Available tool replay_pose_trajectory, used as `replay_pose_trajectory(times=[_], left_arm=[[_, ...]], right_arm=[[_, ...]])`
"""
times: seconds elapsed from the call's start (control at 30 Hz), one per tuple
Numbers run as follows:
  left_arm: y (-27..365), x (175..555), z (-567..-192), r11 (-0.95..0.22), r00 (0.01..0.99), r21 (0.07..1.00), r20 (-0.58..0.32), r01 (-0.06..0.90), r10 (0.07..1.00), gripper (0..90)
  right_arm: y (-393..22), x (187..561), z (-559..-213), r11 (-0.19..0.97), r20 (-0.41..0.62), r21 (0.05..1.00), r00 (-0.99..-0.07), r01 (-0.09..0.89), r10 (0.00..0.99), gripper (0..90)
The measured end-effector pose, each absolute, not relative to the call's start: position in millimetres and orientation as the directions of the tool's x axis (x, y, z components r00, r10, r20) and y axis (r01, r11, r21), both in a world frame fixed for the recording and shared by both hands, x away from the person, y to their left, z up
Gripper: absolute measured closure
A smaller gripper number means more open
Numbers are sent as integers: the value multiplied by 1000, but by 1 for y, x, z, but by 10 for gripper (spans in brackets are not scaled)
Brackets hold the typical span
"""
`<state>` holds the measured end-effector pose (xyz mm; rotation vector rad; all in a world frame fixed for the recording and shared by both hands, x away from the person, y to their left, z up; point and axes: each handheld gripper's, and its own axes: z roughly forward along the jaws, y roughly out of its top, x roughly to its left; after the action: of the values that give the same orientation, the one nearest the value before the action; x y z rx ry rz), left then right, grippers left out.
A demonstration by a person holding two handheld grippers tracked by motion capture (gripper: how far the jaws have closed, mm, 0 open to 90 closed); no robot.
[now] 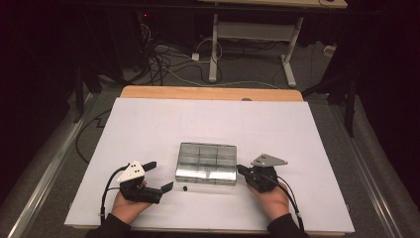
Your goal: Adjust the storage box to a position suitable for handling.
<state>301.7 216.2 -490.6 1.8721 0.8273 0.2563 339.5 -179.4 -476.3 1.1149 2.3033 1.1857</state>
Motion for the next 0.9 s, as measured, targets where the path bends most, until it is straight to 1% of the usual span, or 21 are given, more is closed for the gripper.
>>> replay_pose_trajectory(times=[0.03, 0.07, 0.1, 0.13, 0.17, 0.2, 0.23, 0.27, 0.3, 0.33, 0.37, 0.43, 0.47, 0.5, 0.53, 0.57, 0.6, 0.63, 0.77, 0.9], left_arm=[[217, 300, -490, -233, 740, 873, -192, 429, 645, 20], [218, 299, -490, -229, 740, 872, -199, 434, 643, 48], [219, 296, -489, -232, 743, 869, -204, 437, 637, 48], [219, 293, -488, -242, 752, 866, -205, 438, 627, 66], [219, 291, -488, -248, 756, 865, -203, 437, 622, 104], [219, 288, -488, -255, 761, 863, -202, 435, 617, 194], [219, 285, -487, -257, 768, 862, -209, 437, 605, 194], [219, 283, -487, -256, 779, 863, -217, 435, 589, 298], [216, 279, -486, -270, 788, 858, -222, 438, 575, 357], [216, 279, -486, -270, 788, 858, -222, 438, 575, 404], [212, 277, -485, -286, 800, 853, -222, 436, 558, 404], [204, 276, -486, -328, 810, 838, -207, 436, 549, 502], [195, 277, -488, -369, 816, 814, -205, 449, 541, 547], [195, 277, -488, -369, 816, 814, -205, 449, 541, 566], [189, 277, -488, -389, 817, 802, -198, 453, 542, 566], [184, 278, -489, -413, 818, 790, -185, 454, 545, 592], [177, 281, -489, -440, 818, 772, -171, 458, 549, 606], [177, 281, -489, -440, 818, 772, -171, 458, 549, 623], [163, 292, -490, -479, 815, 746, -145, 462, 560, 652], [158, 297, -491, -493, 813, 730, -147, 473, 564, 674]], right_arm=[[-182, 337, -475, 350, 62, 798, -645, 490, 761, 900], [-188, 331, -472, 335, 68, 805, -637, 490, 768, 899], [-188, 331, -472, 335, 68, 805, -637, 490, 768, 899], [-192, 327, -470, 329, 68, 809, -633, 487, 771, 890], [-197, 322, -469, 322, 70, 814, -631, 484, 773, 882], [-204, 315, -468, 323, 62, 815, -627, 480, 776, 846], [-204, 315, -468, 323, 62, 815, -627, 480, 776, 846], [-212, 308, -466, 320, 66, 815, -625, 483, 778, 811], [-215, 305, -466, 315, 68, 818, -624, 482, 778, 785], [-215, 305, -466, 315, 68, 818, -624, 482, 778, 785], [-218, 302, -466, 312, 70, 818, -623, 483, 779, 752], [-224, 295, -464, 305, 81, 822, -628, 481, 774, 696], [-229, 289, -463, 295, 97, 825, -635, 482, 766, 644], [-229, 289, -463, 295, 97, 825, -635, 482, 766, 644], [-231, 286, -463, 292, 106, 824, -639, 485, 762, 629], [-233, 283, -463, 293, 106, 825, -641, 484, 760, 607], [-235, 279, -463, 300, 103, 822, -643, 484, 759, 565], [-235, 278, -464, 303, 94, 823, -641, 481, 761, 539], [-236, 279, -467, 320, 74, 819, -640, 477, 765, 535], [-235, 279, -469, 326, 72, 816, -644, 477, 761, 528]])
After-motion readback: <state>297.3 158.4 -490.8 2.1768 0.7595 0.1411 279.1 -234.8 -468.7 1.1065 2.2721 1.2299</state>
